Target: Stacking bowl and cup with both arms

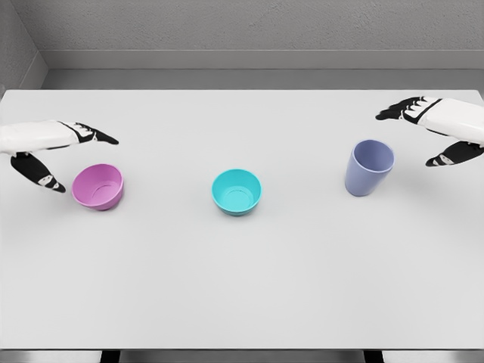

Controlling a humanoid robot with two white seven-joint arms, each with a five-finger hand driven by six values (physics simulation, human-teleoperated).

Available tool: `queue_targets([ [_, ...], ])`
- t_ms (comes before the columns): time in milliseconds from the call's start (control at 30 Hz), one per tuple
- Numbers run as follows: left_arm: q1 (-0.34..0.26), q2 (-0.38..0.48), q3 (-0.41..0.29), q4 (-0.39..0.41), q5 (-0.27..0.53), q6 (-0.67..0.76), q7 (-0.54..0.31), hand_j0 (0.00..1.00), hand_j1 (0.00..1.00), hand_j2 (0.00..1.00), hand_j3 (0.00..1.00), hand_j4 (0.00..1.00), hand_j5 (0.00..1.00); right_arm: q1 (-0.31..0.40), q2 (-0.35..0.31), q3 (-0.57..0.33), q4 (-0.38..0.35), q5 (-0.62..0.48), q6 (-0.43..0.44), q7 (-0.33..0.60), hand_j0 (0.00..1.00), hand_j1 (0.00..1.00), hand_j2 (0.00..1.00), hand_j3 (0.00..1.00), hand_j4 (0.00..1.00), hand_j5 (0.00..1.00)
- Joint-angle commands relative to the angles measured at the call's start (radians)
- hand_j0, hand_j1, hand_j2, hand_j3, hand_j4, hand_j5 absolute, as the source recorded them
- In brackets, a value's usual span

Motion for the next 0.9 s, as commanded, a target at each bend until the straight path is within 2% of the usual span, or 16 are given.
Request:
queue_targets([
  [0,0.0,0.001,0.01,0.0,0.009,0.001,0.0,1.0,1.0,1.0,1.0,1.0,1.0,0.0,-0.003,0.0,0.001,-0.007,0.002,0.005,1.0,1.0,1.0,1.0,1.0,1.0],
  [100,0.003,0.001,0.004,0.002,0.009,0.001,0.0,1.0,1.0,1.0,1.0,1.0,1.0,-0.012,-0.011,0.0,-0.002,-0.014,0.002,-0.021,1.0,1.0,1.0,1.0,1.0,1.0],
  [167,0.029,-0.001,0.012,0.002,0.009,0.001,0.003,1.0,1.0,1.0,1.0,1.0,1.0,-0.014,-0.011,0.009,-0.008,-0.013,0.002,-0.029,1.0,1.0,1.0,1.0,1.0,1.0],
  [300,0.052,-0.001,0.014,0.002,0.009,0.001,0.008,1.0,1.0,1.0,1.0,1.0,1.0,-0.041,-0.04,0.034,-0.071,-0.011,0.002,-0.024,1.0,1.0,1.0,1.0,1.0,1.0],
  [433,0.057,-0.001,0.004,0.002,0.006,0.001,0.008,1.0,1.0,1.0,1.0,1.0,1.0,-0.138,-0.048,0.155,-0.086,-0.008,0.002,-0.014,1.0,1.0,1.0,1.0,1.0,1.0],
  [600,0.071,-0.003,0.001,0.005,0.001,0.001,0.01,1.0,1.0,1.0,1.0,1.0,1.0,-0.14,-0.037,0.203,-0.095,-0.005,0.002,-0.012,1.0,1.0,1.0,1.0,1.0,1.0],
  [867,0.09,-0.01,0.012,0.027,0.003,0.001,0.01,1.0,1.0,1.0,1.0,1.0,1.0,-0.135,-0.016,0.226,-0.071,-0.022,0.002,-0.029,1.0,1.0,1.0,1.0,1.0,1.0],
])
